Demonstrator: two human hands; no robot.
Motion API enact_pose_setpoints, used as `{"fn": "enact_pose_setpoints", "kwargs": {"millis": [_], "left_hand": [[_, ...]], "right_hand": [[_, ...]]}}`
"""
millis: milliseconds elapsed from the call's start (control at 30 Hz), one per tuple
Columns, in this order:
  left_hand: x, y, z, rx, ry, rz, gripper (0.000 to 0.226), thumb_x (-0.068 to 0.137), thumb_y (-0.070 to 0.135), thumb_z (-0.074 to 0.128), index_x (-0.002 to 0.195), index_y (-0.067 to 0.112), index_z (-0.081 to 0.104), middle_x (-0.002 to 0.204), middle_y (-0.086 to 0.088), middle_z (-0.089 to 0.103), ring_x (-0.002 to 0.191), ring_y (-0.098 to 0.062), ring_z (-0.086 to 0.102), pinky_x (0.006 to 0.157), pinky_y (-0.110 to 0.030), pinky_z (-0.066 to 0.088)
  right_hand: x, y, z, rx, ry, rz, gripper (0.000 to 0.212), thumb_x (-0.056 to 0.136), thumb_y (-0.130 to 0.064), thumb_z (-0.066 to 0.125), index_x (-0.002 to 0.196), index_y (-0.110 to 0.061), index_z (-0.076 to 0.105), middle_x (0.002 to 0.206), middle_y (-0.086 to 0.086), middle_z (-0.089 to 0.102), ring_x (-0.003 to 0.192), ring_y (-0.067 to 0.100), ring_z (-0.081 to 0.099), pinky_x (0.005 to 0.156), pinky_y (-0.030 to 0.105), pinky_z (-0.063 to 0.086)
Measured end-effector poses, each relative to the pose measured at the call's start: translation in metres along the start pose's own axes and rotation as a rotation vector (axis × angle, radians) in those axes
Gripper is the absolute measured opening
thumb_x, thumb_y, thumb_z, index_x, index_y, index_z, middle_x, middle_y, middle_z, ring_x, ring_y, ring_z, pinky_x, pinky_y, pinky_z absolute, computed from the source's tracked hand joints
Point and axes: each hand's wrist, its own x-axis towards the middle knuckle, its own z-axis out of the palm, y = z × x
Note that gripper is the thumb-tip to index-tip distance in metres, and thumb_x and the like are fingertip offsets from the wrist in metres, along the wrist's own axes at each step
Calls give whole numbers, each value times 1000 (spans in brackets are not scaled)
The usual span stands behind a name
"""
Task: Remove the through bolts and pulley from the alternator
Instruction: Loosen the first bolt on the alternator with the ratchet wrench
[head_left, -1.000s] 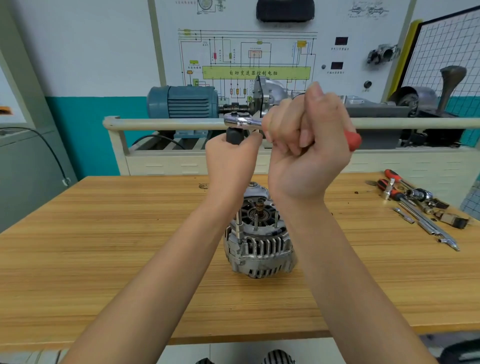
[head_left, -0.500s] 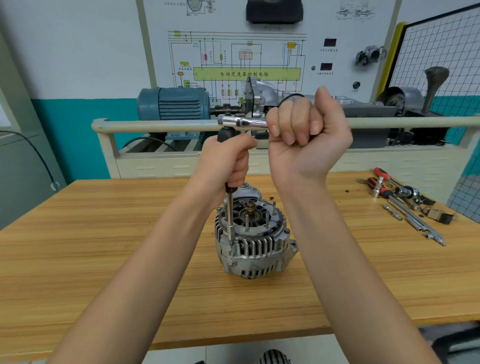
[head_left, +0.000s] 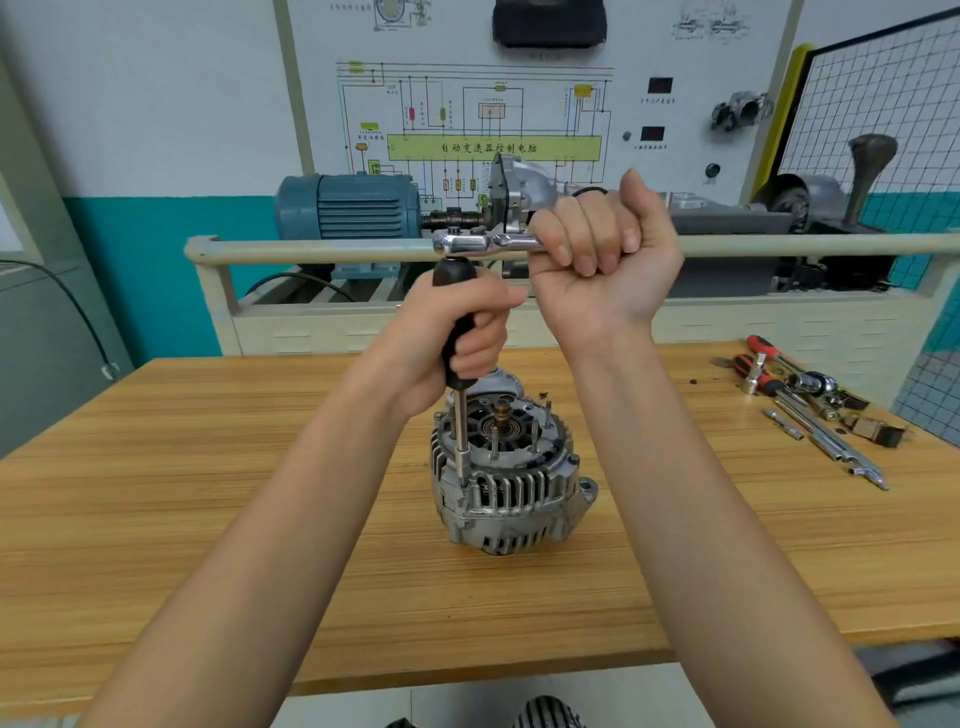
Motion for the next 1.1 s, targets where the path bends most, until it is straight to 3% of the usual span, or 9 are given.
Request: {"fn": "enact_pose_setpoints", "kwargs": {"millis": [100,300,400,467,567,733,800,900,1100], "left_hand": [[2,1,0,-44,6,-38,45,82,11,54,42,20,34,33,7,25,27,-6,18,33,-15,14],[7,-7,19,105,572,94,45,85,1,56,52,20,31,40,6,25,34,-10,18,37,-16,18],[7,-11,22,151,690,190,44,82,1,60,54,19,31,46,4,28,42,-10,22,40,-18,21],[4,-10,20,135,632,170,44,83,1,59,54,19,31,41,7,28,37,-10,20,38,-16,19],[0,-4,10,88,401,95,44,84,0,56,52,18,34,39,4,26,35,-12,19,38,-17,19],[-4,1,-9,-51,-121,-2,37,81,9,55,46,17,42,35,6,30,28,-7,24,34,-16,19],[-2,0,-8,-65,-192,-42,39,79,12,56,44,18,41,34,7,28,26,-4,22,34,-14,15],[-1,-1,-6,-59,-70,-65,46,85,12,50,41,21,36,33,8,24,26,-4,18,33,-13,15],[5,-8,15,72,521,75,50,86,3,55,47,22,31,37,8,25,31,-9,18,36,-12,17]], "right_hand": [[0,2,-1,-24,3,-28,56,91,-14,36,35,-16,34,32,-3,24,29,10,23,41,20,21],[-23,32,14,-522,-219,-394,47,87,0,40,44,-20,39,36,-4,29,35,11,25,45,30,20],[-34,45,18,-632,-246,-514,43,84,4,41,49,-20,34,40,-5,31,38,10,25,45,32,17],[-33,43,16,-601,-260,-495,45,83,4,41,46,-16,26,39,-4,30,37,9,24,46,29,17],[-20,28,13,-482,-271,-340,50,85,-2,40,39,-21,33,34,-5,30,33,10,24,45,26,21],[1,8,2,-6,-34,33,49,83,-14,42,35,-15,34,31,-3,25,35,10,12,39,22,22],[5,5,-3,105,15,54,49,83,-15,42,35,-15,33,31,-3,24,36,10,10,39,21,19],[0,8,0,0,6,-19,49,83,-15,42,35,-16,34,32,-4,24,30,10,20,39,21,23],[-23,34,16,-486,-207,-385,41,87,-1,39,51,-21,39,36,-4,28,35,11,21,45,30,18]]}}
